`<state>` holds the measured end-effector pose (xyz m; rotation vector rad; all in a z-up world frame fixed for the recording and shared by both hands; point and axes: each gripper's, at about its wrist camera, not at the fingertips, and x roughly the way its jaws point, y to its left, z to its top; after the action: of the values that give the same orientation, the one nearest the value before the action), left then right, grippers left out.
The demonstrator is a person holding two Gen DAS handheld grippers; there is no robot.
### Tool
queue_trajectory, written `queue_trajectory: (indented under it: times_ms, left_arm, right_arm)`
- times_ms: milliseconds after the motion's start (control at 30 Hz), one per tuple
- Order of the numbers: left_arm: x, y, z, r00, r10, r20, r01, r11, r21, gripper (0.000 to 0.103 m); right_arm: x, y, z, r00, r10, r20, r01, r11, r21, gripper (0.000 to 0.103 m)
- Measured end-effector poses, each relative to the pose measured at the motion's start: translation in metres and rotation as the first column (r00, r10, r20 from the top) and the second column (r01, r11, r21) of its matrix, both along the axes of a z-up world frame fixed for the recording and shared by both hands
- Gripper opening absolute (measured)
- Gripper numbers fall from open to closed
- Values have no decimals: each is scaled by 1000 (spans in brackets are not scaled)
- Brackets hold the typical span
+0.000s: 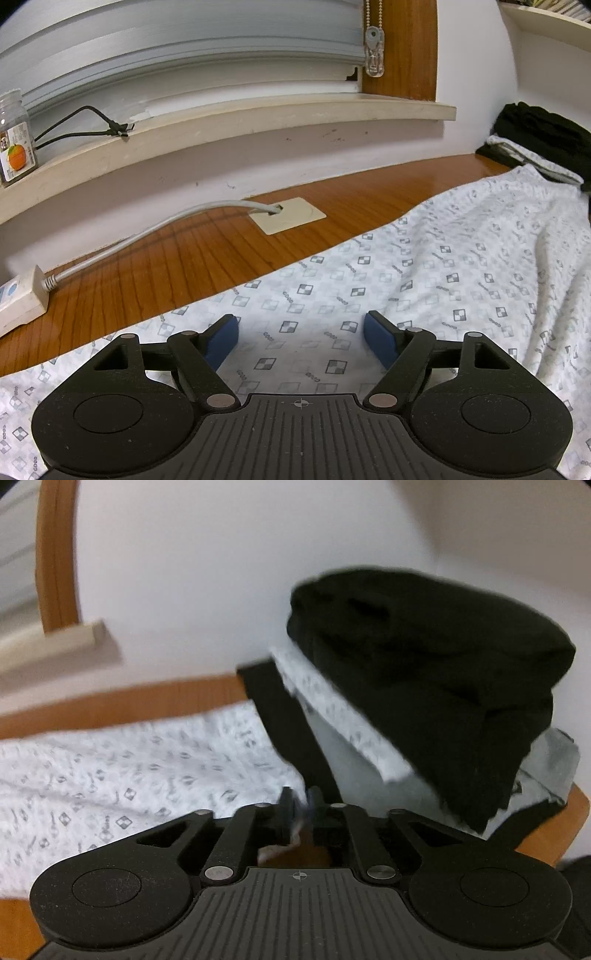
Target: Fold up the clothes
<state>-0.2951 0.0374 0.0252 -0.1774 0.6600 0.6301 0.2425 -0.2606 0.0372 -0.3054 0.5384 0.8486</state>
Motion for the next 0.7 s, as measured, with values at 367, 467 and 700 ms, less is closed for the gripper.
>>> queue_trajectory:
  times_ms: [367, 467, 700]
  left_arm:
    - [0, 0, -1, 1000, 1, -4, -1, 1000, 7, 79]
    - [0, 0, 0, 1000, 1, -6, -1, 1000, 12, 79]
    - [0, 1, 0, 1000, 0, -3, 0, 1000, 7, 79]
  right_arm:
    - [16, 76, 11, 994, 106, -13, -105, 992, 72, 48]
    - [32, 114, 0, 995, 92, -39, -92, 996, 22, 49]
    - [59, 147, -11, 995, -27, -94, 25, 999, -21, 4]
